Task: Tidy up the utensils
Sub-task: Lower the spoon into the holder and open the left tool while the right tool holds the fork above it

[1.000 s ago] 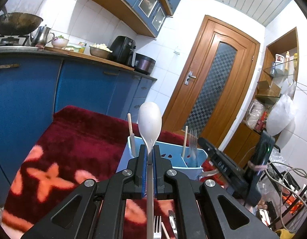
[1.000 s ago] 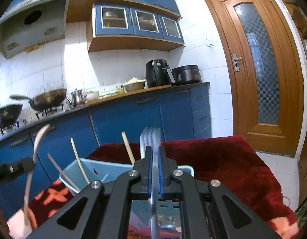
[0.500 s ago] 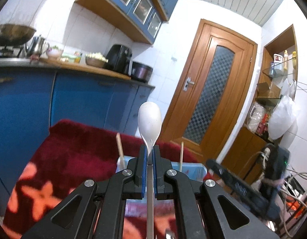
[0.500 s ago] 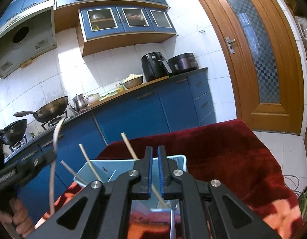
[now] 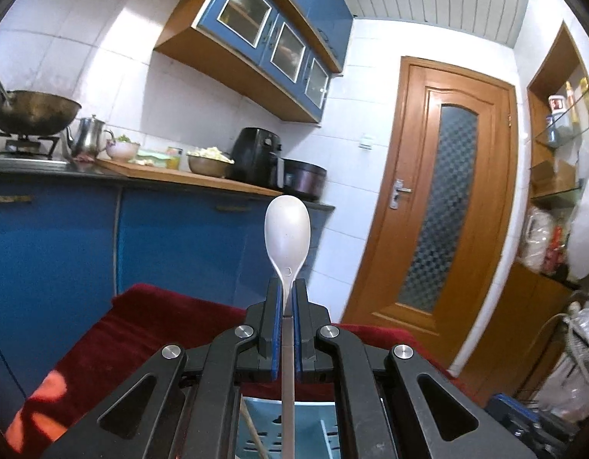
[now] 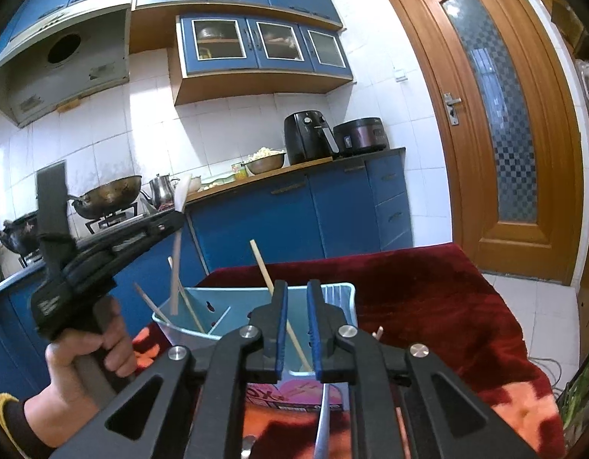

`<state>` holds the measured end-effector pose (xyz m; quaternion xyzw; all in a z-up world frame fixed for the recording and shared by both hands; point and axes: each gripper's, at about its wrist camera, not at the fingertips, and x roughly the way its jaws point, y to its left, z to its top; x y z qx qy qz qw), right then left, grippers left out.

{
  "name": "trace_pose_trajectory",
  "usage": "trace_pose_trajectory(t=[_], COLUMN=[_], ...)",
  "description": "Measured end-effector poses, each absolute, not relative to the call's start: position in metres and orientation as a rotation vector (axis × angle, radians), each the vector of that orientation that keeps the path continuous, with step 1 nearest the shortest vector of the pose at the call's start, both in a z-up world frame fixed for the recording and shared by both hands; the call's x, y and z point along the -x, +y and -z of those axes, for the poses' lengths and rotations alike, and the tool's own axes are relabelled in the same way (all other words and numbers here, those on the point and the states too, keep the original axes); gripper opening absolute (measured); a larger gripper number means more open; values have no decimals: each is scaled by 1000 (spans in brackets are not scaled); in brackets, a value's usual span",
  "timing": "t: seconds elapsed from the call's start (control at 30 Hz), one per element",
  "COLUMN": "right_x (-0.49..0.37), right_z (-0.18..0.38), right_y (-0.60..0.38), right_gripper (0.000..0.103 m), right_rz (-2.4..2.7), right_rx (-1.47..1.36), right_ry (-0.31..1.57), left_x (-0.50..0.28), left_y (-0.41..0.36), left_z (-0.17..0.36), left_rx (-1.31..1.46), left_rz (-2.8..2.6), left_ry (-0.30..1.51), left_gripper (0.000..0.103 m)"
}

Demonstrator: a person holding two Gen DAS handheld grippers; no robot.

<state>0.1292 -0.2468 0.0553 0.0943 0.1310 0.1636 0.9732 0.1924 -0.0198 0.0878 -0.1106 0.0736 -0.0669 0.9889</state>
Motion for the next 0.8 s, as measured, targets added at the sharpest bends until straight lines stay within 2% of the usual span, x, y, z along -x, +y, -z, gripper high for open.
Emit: trace_pose_trajectory(t=[0.33, 0.4, 0.63, 0.7, 0.8], right_x=[-129, -128, -121, -119, -117], right_z=[-51, -52, -53, -53, -53], right_y=[-254, -255, -256, -257, -257], right_gripper=[19, 21, 21, 23, 24], right_rz=[-335, -335, -321, -320, -319], right_rx=[-211, -215, -200, -194, -181], right_ry=[286, 293, 323, 334, 356], left_x=[-173, -169, -153, -149, -139], left_y=[-30, -32, -28, -28, -27], left_z=[-69, -70, -73, -76, -82], left_rx=[143, 122, 125, 122, 112], left_rz=[118, 128, 157, 171, 191], left_ry=[166, 178, 231, 253, 278], left_gripper=[5, 12, 22, 29, 32])
